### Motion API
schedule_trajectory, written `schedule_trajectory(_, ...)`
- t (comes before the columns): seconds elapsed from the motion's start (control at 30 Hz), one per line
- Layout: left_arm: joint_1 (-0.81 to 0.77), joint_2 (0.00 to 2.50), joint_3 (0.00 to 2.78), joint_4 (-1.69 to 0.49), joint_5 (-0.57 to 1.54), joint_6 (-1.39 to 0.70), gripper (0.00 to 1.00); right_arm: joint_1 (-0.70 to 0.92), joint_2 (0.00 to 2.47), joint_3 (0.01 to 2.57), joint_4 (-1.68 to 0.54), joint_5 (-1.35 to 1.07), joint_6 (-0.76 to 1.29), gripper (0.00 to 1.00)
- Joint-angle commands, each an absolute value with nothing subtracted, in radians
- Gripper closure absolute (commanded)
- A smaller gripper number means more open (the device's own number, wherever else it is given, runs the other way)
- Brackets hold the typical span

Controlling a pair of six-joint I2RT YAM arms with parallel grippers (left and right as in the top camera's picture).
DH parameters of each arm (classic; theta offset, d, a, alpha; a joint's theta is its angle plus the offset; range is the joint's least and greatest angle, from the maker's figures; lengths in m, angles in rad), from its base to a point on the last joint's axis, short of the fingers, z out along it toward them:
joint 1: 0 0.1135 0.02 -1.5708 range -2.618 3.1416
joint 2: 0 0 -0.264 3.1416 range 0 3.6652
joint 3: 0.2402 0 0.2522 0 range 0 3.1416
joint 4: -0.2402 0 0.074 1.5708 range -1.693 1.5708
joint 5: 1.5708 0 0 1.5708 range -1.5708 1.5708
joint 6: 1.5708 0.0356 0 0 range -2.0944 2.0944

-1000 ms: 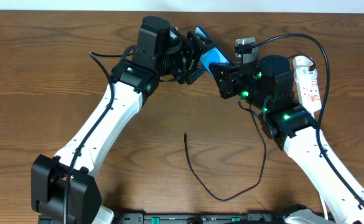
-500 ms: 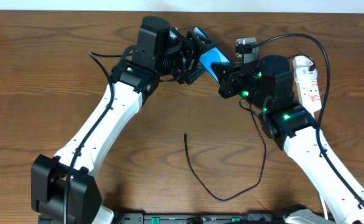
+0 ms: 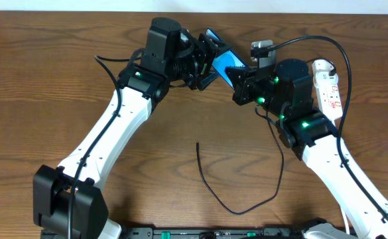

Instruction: Plug charger to phone and switch on socket

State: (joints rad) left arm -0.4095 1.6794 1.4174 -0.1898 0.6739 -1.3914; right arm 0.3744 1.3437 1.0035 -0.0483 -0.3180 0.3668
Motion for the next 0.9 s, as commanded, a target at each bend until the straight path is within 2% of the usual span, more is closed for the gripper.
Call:
schedule_trajectory(0.0, -0.412, 1.653, 1.42, -0.178, 0.687, -1.389, 0.38, 0.381, 1.349, 1.027, -0.045, -0.344, 0.388, 0.99)
schedule_trajectory(0.1, -0.412, 1.653, 1.42, -0.178, 0.687, -1.389, 0.15, 0.38, 1.349, 1.027, -0.044, -0.338, 0.388, 0.99)
schedule_trajectory(0.13, -0.412, 1.653, 1.42, -0.178, 0.687, -1.389, 0.12, 0.379, 1.349, 1.027, -0.044, -0.334, 0.388, 0.99)
schedule_trajectory(0.63, -0.41, 1.653, 1.42, -0.178, 0.702, -1.381, 0.11, 0.362, 1.349, 1.027, -0.031, -0.29, 0.389, 0.99)
schedule_trajectory(0.87, -0.383, 1.653, 1.42, -0.178, 0.773, -1.38, 0.1, 0.326, 1.349, 1.027, -0.008, -0.29, 0.397, 0.99)
